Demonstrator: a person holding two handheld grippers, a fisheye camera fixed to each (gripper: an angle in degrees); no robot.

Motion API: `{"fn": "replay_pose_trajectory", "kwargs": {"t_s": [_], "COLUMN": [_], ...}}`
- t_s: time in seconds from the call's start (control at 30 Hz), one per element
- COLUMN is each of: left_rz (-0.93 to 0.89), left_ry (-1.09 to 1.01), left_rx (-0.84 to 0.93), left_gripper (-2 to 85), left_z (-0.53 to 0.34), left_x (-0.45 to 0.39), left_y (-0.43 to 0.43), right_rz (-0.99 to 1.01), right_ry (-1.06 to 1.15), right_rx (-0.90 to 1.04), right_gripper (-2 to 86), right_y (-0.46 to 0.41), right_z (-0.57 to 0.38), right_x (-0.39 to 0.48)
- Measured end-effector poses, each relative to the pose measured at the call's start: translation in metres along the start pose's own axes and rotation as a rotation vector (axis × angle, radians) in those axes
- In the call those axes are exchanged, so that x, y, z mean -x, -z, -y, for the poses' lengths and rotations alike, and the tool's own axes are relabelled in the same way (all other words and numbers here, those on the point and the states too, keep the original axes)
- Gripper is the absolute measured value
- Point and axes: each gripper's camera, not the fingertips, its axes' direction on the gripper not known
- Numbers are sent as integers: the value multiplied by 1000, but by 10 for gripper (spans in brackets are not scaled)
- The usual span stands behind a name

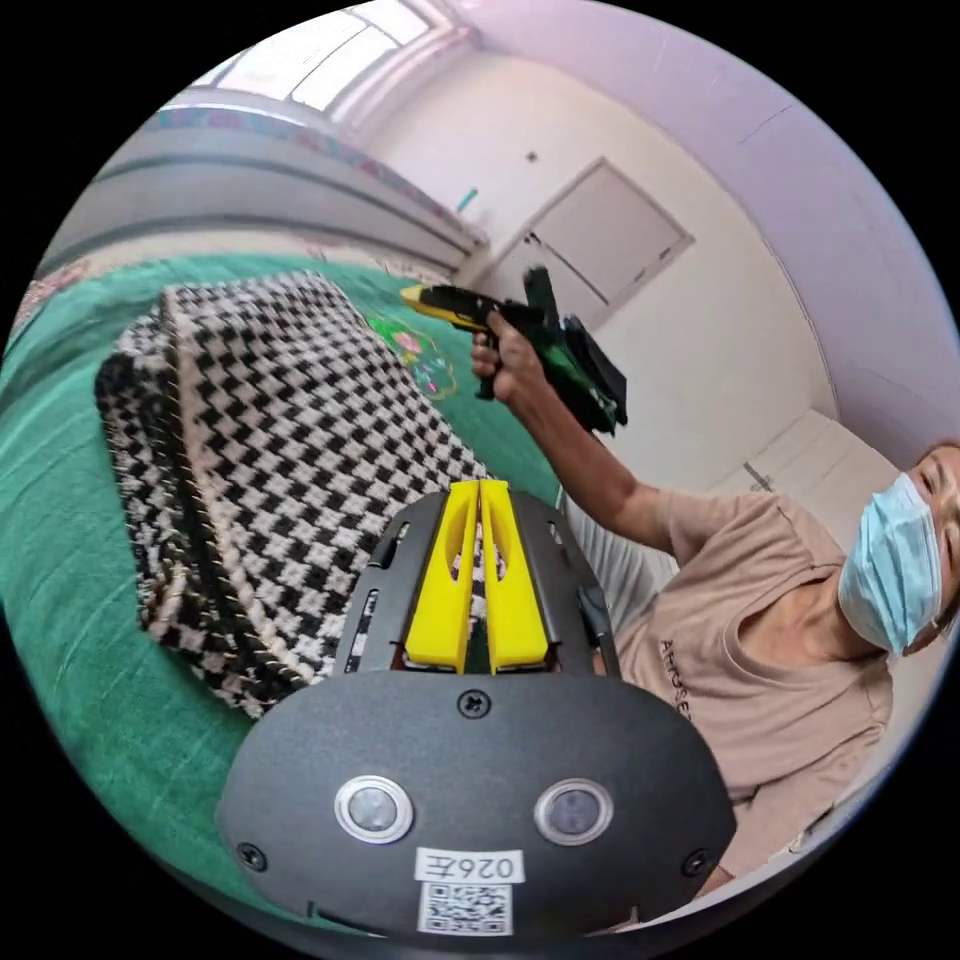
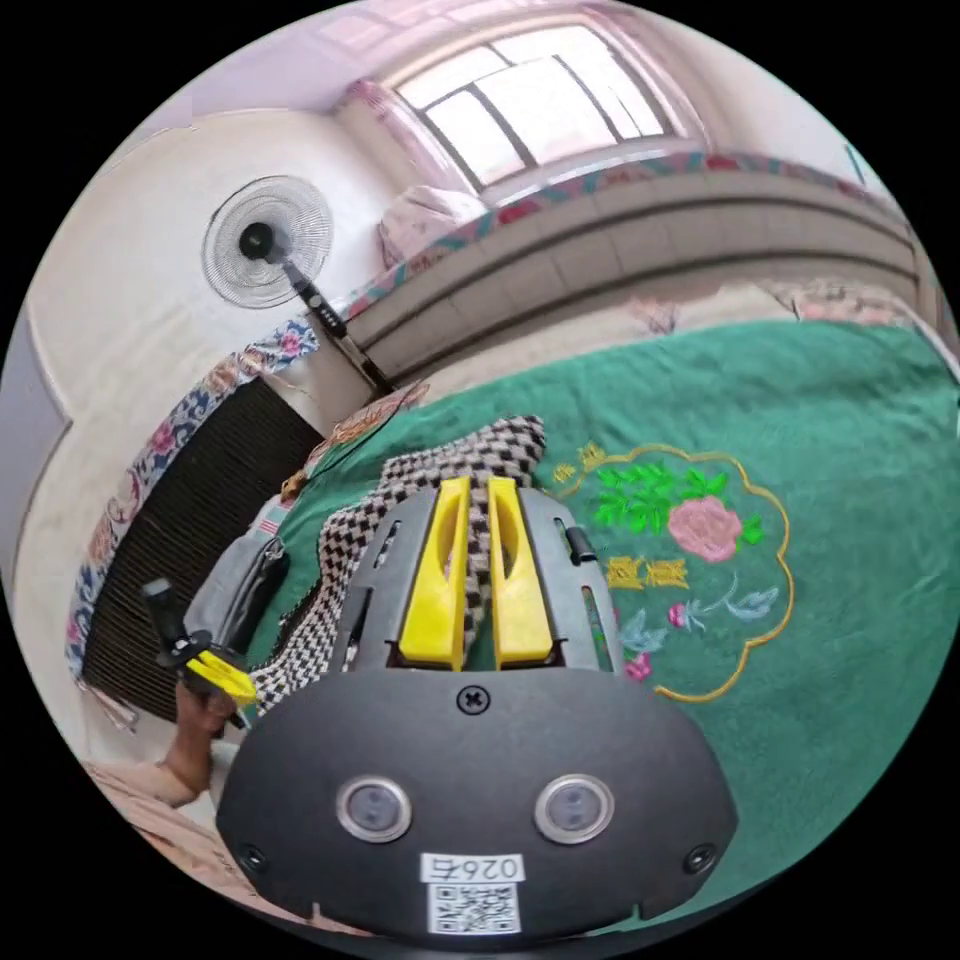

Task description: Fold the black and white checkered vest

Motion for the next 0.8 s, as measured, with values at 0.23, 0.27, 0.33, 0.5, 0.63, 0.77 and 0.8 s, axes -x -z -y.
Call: {"fn": "replay_pose_trajectory", "kwargs": {"t_s": [0.23, 0.27, 0.33, 0.5, 0.63, 0.77, 0.8], "left_rz": [75, 80, 94, 280, 613, 607, 592], "left_ry": [58, 54, 34, -150, -392, -488, -460], "left_rx": [259, 260, 267, 240, -171, -541, -564], "left_gripper": [-10, -10, -10, -10, -10, -10, -10], "left_z": [-18, -21, -28, -42, -78, -114, -117], "left_x": [18, 17, 15, -19, -85, -107, -104], "left_y": [-43, -44, -45, -27, 35, 72, 79], "right_rz": [-40, -94, -281, -351, -242, -4, 36], "right_ry": [360, 395, 439, 325, 386, 489, 505], "right_rx": [218, 316, 543, 435, -43, -501, -549], "right_gripper": [-8, -9, -9, -9, -9, -6, -4], "right_y": [-145, -183, -251, -202, -15, 170, 188], "right_z": [44, 48, 46, 90, 90, 13, 2], "right_x": [169, 185, 195, 199, 219, 211, 206]}}
